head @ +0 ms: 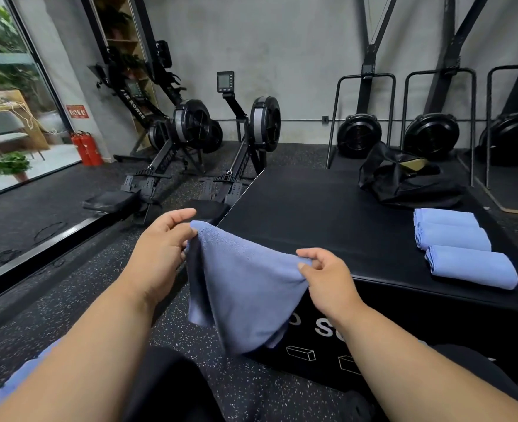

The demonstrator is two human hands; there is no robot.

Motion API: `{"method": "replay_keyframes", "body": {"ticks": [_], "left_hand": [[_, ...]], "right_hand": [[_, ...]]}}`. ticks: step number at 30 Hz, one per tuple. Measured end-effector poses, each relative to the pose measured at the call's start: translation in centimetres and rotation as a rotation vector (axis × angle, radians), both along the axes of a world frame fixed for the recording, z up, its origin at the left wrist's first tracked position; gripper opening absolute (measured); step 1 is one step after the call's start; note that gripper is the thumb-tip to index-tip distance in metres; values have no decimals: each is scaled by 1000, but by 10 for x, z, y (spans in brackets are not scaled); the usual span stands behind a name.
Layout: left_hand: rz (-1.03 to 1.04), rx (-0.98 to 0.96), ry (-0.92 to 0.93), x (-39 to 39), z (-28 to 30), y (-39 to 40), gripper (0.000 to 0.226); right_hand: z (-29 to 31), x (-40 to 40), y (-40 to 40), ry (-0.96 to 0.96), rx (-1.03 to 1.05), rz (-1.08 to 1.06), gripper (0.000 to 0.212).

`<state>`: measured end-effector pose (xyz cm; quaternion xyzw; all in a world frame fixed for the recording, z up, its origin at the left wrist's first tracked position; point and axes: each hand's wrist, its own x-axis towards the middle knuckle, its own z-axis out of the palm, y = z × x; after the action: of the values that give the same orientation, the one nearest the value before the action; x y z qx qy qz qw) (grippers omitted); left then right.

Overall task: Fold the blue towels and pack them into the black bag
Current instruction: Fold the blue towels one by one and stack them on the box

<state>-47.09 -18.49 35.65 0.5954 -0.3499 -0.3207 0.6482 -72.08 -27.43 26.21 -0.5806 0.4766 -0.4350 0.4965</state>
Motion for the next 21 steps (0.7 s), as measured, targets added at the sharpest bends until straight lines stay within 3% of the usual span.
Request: {"method": "replay_keyframes", "body": {"ticks": [5,10,13,18,21], "left_hand": [[-7,-34,34,2,-6,0,29],[-31,-39,-19,-1,-4,-8,26],[-66,-44,-26,-5,-6,-12,27],[-106,-42,-44,-11,-8,-14,28],[-117,-50,-37,-11,-11,-15,28]], "right_hand": [[22,-18,-13,-201,-53,-32,31],[41,-27,-28,-408,224,107,39],[47,-33,-33,-567,235,100,43],[42,-36,-33,-588,331,156,53],[50,-40,-34,-579,277,146,59]]}}
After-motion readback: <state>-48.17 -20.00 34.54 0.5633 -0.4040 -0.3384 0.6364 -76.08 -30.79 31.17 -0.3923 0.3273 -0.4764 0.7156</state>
